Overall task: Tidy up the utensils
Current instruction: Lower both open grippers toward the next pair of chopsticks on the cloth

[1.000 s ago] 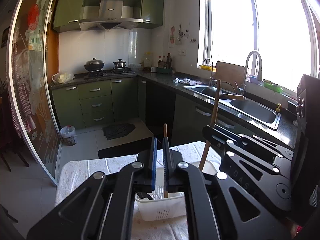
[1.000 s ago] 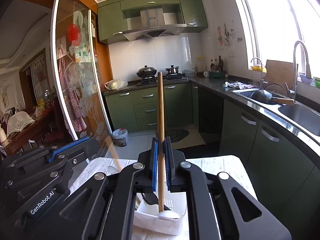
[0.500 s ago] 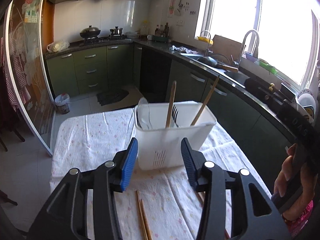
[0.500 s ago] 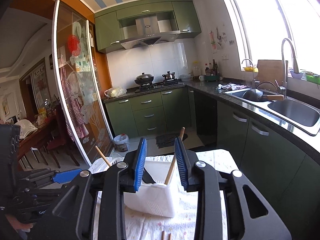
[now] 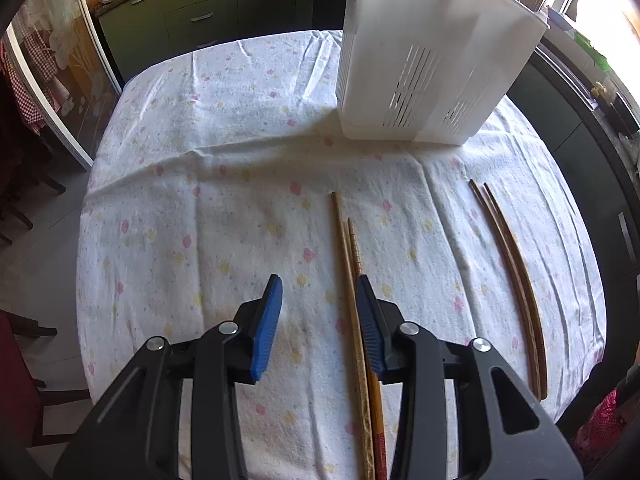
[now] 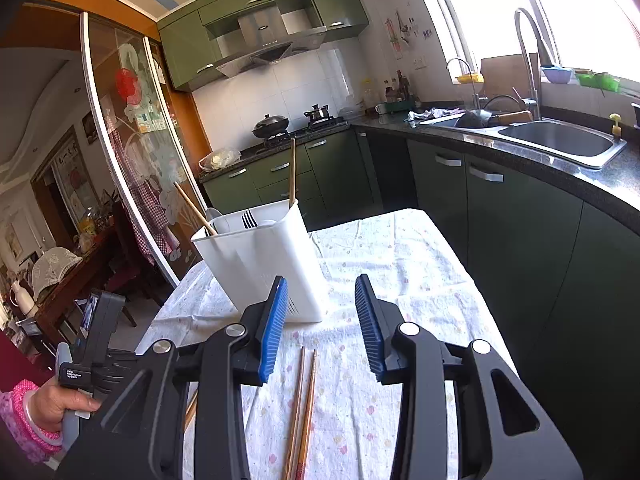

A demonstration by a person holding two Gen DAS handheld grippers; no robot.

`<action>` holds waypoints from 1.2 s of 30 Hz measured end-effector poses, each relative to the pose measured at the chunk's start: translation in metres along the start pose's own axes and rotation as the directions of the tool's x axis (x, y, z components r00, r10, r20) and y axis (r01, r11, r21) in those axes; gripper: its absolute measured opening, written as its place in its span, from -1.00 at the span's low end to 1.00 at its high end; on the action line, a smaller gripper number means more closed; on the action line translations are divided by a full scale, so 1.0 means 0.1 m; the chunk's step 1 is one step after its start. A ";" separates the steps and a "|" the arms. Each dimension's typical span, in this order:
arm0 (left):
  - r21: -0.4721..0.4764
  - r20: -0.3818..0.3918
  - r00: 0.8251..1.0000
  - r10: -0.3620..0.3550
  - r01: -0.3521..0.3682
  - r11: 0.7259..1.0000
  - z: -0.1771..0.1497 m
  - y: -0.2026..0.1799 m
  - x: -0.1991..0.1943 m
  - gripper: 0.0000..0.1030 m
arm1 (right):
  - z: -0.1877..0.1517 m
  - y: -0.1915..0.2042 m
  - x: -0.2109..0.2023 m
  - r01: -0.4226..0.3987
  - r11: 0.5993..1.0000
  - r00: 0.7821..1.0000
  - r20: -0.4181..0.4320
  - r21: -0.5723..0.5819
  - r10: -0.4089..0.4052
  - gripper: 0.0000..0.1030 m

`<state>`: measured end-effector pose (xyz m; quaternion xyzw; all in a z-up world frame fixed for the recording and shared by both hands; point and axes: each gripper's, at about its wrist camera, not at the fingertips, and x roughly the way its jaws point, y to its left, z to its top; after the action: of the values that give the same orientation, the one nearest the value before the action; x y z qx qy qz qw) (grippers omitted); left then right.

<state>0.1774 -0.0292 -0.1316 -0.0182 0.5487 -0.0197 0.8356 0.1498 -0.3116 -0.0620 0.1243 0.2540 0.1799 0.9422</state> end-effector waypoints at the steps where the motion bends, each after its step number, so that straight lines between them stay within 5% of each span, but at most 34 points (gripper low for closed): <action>1: 0.005 -0.005 1.000 0.005 -0.005 1.000 0.01 -0.01 0.01 -0.29 | 0.01 -0.01 0.01 -0.001 1.000 1.000 -0.008 0.004 0.001 -0.31; 13: 0.044 -0.041 0.998 0.047 -0.046 0.998 -0.03 -0.10 0.13 -0.27 | 0.01 0.01 0.06 -0.023 0.999 0.999 -0.035 0.023 0.024 -0.25; 17: 0.062 -0.067 0.996 0.061 -0.057 0.996 -0.05 -0.14 0.14 -0.27 | -0.04 0.15 0.22 -0.020 0.999 0.994 -0.110 -0.040 0.016 -0.24; 20: 0.064 -0.057 0.996 0.064 -0.060 0.996 -0.11 -0.10 0.12 -0.27 | -0.17 0.30 0.46 -0.042 0.993 0.976 -0.218 -0.109 0.018 -0.25; 23: 0.041 -0.053 0.997 0.061 -0.058 0.997 -0.13 0.00 0.11 -0.27 | -0.39 0.48 0.76 -0.069 0.978 0.942 -0.336 -0.198 -0.002 -0.51; 26: 0.033 -0.052 0.997 0.056 -0.054 0.998 -0.14 0.09 0.11 -0.25 | -0.61 0.59 1.05 -0.064 0.966 0.907 -0.419 -0.249 -0.048 -0.55; 36: 0.050 -0.027 0.999 0.047 -0.046 0.998 -0.18 0.09 0.09 -0.25 | -0.74 0.61 1.52 -0.004 0.962 0.861 -0.491 -0.271 -0.135 -0.55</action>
<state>0.1652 -0.0206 -0.1477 0.0153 0.5599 -0.0140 0.8283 0.2173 -0.1850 -0.1704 -0.0621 0.4697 0.2057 0.8563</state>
